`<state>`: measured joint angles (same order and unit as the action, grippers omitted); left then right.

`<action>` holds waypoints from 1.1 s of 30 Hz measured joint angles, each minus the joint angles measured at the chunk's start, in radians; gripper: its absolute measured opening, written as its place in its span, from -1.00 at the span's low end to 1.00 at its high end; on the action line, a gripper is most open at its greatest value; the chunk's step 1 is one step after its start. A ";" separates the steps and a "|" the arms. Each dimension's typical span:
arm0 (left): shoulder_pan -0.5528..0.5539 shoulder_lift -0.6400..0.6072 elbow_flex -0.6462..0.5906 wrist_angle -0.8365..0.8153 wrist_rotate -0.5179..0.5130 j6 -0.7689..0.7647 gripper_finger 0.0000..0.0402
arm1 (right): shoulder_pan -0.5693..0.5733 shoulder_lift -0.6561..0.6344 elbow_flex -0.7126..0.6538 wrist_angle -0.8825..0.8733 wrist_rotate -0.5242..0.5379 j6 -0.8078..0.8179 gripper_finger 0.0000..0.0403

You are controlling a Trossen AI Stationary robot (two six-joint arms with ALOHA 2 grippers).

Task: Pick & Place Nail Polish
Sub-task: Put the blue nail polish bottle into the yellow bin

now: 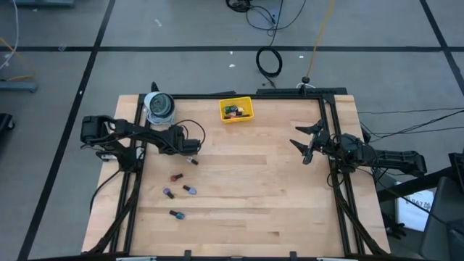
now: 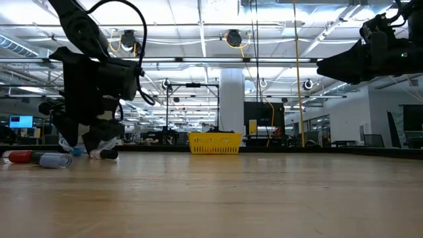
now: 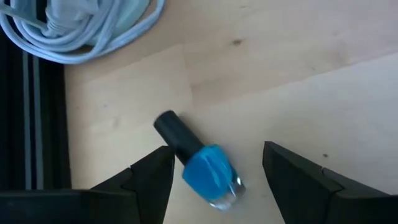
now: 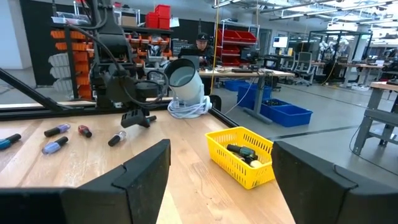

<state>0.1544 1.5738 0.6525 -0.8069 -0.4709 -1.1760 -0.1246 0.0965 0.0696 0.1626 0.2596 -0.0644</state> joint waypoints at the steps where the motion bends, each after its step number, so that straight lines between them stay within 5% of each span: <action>1: -0.007 0.000 0.000 0.001 0.000 -0.009 0.21 | 0.000 0.000 0.000 0.000 0.000 0.000 0.33; 22: -0.046 0.003 0.085 0.077 0.166 0.093 0.08 | 0.000 0.000 0.000 0.000 0.000 0.000 0.33; 33: -0.039 0.005 0.103 0.162 0.151 0.255 0.05 | 0.000 0.000 0.000 -0.001 0.000 0.000 0.33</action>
<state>0.1149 1.5784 0.7555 -0.6448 -0.3196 -0.9214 -0.1246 0.0963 0.0692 0.1612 0.2596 -0.0643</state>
